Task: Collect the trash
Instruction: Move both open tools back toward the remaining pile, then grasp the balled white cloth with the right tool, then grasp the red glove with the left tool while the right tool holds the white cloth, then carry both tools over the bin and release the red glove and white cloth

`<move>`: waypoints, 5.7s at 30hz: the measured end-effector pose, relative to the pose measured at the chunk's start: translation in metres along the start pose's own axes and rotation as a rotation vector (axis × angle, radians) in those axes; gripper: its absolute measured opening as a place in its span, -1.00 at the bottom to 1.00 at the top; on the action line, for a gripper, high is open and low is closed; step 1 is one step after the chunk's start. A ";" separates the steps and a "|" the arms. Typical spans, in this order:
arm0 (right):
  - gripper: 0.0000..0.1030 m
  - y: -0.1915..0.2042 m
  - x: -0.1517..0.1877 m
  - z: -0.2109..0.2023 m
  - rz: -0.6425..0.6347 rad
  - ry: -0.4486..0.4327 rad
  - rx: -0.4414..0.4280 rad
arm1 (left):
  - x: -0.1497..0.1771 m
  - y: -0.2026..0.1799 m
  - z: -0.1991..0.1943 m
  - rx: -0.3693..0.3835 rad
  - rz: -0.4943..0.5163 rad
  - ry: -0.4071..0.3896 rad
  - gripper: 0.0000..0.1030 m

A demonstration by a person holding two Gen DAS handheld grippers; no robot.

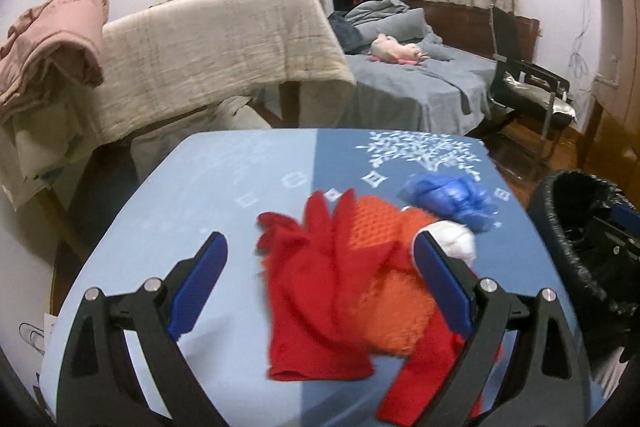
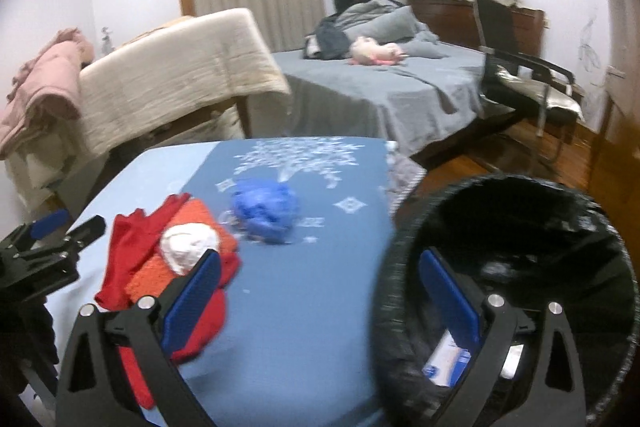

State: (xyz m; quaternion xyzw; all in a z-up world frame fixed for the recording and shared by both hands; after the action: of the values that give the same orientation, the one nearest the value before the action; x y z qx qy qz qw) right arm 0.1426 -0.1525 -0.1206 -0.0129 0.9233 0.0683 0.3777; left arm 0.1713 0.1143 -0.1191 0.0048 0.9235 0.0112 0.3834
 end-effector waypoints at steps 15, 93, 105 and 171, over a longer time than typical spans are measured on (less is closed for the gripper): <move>0.52 0.085 -0.006 0.065 -0.117 0.088 -0.125 | 0.013 0.050 0.018 -0.040 -0.056 0.020 0.63; -0.26 0.053 0.002 0.041 -0.115 0.113 -0.167 | 0.017 0.018 0.068 0.106 -0.037 0.181 -0.93; -0.26 0.046 -0.005 0.019 -0.099 0.064 -0.174 | -0.005 0.032 0.014 0.089 -0.085 0.047 -0.94; -0.25 -0.190 0.018 -0.104 0.215 -0.081 0.209 | -0.030 -0.270 -0.035 0.521 0.313 -0.025 -0.94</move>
State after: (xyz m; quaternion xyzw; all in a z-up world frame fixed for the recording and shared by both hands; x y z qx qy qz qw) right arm 0.0719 -0.3539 -0.0818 0.1282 0.9055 0.0127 0.4043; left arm 0.1676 -0.1568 -0.0800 0.2453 0.8785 -0.1674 0.3743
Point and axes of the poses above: each gripper's, at about its wrist camera, not at the fingertips, and z roughly the way its jaws point, y to its left, x to its underside, the point moved 2 cm from there along z, roughly the way its jaws point, and after that the axes turned 10 degrees about y, right-handed, at the moved point
